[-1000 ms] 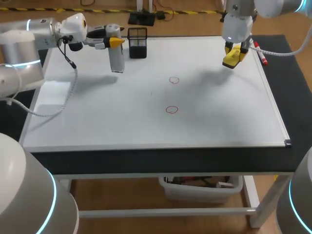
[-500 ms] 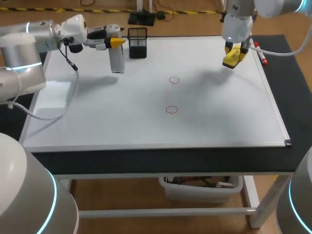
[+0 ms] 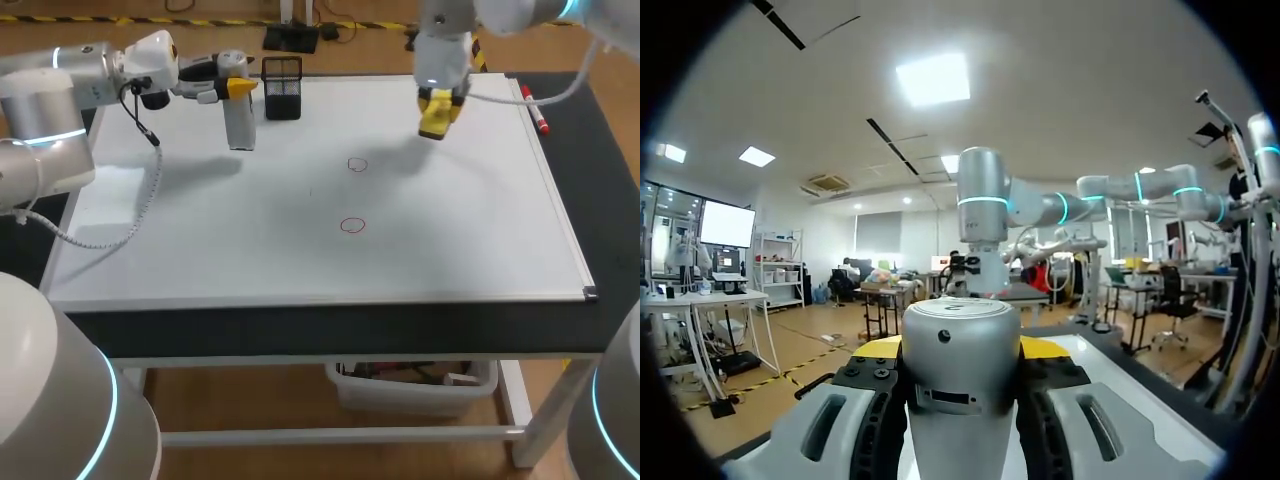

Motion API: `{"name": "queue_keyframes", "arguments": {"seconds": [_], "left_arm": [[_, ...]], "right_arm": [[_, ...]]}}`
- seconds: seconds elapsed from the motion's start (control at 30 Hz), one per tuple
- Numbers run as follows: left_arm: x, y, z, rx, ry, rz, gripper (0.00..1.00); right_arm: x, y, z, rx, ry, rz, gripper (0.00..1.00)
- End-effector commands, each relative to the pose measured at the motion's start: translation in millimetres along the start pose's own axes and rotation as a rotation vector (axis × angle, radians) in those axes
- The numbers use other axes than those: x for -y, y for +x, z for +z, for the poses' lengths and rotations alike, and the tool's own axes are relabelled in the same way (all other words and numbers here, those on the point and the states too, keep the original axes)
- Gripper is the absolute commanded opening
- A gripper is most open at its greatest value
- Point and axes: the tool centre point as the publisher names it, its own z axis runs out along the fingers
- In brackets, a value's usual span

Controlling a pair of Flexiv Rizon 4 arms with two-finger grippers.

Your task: Pick up the inspection probe, press it on each red-marked spot on the whiteboard one by one, put down the probe, pick up the eraser, and wipe off all the red marks.

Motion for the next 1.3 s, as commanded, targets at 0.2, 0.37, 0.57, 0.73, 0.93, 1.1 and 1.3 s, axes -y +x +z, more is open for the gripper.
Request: {"name": "queue_keyframes", "arguments": {"seconds": [0.2,0.37,0.57,0.73,0.93,1.1,1.3], "left_arm": [[1.9,1.7,0,0.004,-0.002,0.001,0.00],[1.9,1.7,0,0.004,-0.002,0.001,0.00],[1.9,1.7,0,0.004,-0.002,0.001,0.00],[1.9,1.7,0,0.004,-0.002,0.001,0.00],[1.9,1.7,0,0.004,-0.002,0.001,0.00],[1.9,1.7,0,0.004,-0.002,0.001,0.00],[1.9,1.7,0,0.004,-0.002,0.001,0.00]], "right_arm": [[-17,-59,2,-0.025,0.007,-0.115,0.00],[-27,-86,7,-0.007,0.006,-0.185,0.00],[-48,-109,17,0.009,-0.011,-0.249,0.00],[-65,-118,23,0.014,-0.026,-0.281,0.00],[-88,-131,37,0.013,-0.048,-0.322,0.00],[-100,-137,47,0.014,-0.066,-0.345,0.00],[-103,-137,54,0.010,-0.064,-0.355,0.00]]}}
